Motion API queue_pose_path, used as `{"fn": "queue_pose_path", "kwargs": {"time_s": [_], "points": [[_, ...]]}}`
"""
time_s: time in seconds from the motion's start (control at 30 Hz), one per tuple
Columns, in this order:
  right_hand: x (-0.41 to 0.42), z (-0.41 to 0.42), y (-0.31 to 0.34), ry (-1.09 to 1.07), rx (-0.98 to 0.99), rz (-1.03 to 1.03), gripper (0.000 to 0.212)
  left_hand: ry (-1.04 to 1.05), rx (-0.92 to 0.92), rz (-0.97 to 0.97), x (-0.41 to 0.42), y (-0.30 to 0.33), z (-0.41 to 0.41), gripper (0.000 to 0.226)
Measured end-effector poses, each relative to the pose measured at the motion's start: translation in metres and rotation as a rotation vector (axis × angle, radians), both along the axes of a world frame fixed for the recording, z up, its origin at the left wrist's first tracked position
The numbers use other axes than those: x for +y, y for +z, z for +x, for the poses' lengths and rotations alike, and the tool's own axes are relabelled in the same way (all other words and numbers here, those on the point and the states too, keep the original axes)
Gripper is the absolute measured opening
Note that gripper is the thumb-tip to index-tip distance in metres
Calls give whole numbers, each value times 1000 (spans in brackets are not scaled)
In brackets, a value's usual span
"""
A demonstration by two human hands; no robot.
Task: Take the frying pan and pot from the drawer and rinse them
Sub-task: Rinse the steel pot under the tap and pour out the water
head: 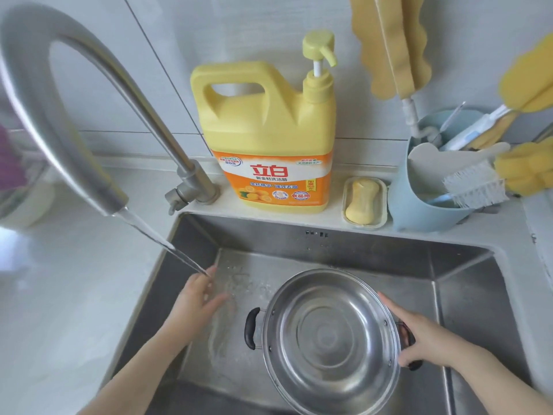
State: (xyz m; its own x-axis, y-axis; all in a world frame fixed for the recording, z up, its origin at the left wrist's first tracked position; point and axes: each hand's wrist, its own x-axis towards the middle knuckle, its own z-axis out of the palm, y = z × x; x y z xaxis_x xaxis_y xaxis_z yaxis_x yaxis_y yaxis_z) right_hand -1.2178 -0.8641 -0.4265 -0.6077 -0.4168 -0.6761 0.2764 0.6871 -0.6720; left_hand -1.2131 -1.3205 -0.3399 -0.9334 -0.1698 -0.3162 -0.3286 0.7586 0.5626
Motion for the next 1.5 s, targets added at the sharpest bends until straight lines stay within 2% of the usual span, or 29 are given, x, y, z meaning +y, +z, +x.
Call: {"fn": "queue_pose_path", "kwargs": {"time_s": [0.1,0.17,0.2,0.27,0.4,0.47,0.53,0.6,0.67,0.7,0.83,0.9,1.0,1.07,1.2,1.33,1.5], "points": [[-2,0,4,11,13,15,125,247,301,57,-6,43,-20,70],[-3,0,6,17,15,30,126,338,388,82,-6,65,-38,65],[-4,0,7,19,13,37,126,363,398,120,-5,73,-47,54],[-3,0,7,19,14,48,126,350,409,232,4,82,-62,17],[-4,2,7,9,12,58,127,397,483,481,32,89,-82,5],[-5,3,8,-3,6,58,127,339,492,489,39,91,-82,12],[-6,4,8,-13,4,51,127,344,413,510,37,91,-78,18],[-7,5,8,-14,15,53,126,351,376,578,28,82,-68,47],[-9,7,10,-12,29,56,126,259,374,549,20,59,-51,76],[-9,8,11,-17,28,54,125,155,300,466,19,41,-39,84],[-11,10,10,-30,59,65,125,-351,-278,-40,34,-28,15,115],[-11,11,7,-24,109,99,128,-506,-394,-193,39,-48,25,128],[-10,15,7,-34,153,122,126,-593,-454,-325,46,-55,20,137],[-12,19,8,11,166,157,133,-631,-471,-328,44,-61,17,142],[-20,32,10,62,155,227,148,-595,-488,-160,40,-71,15,145],[-25,39,12,32,170,209,150,-549,-451,-76,44,-76,13,144],[-30,43,21,16,150,173,148,-560,-505,-24,37,-67,18,143]]}}
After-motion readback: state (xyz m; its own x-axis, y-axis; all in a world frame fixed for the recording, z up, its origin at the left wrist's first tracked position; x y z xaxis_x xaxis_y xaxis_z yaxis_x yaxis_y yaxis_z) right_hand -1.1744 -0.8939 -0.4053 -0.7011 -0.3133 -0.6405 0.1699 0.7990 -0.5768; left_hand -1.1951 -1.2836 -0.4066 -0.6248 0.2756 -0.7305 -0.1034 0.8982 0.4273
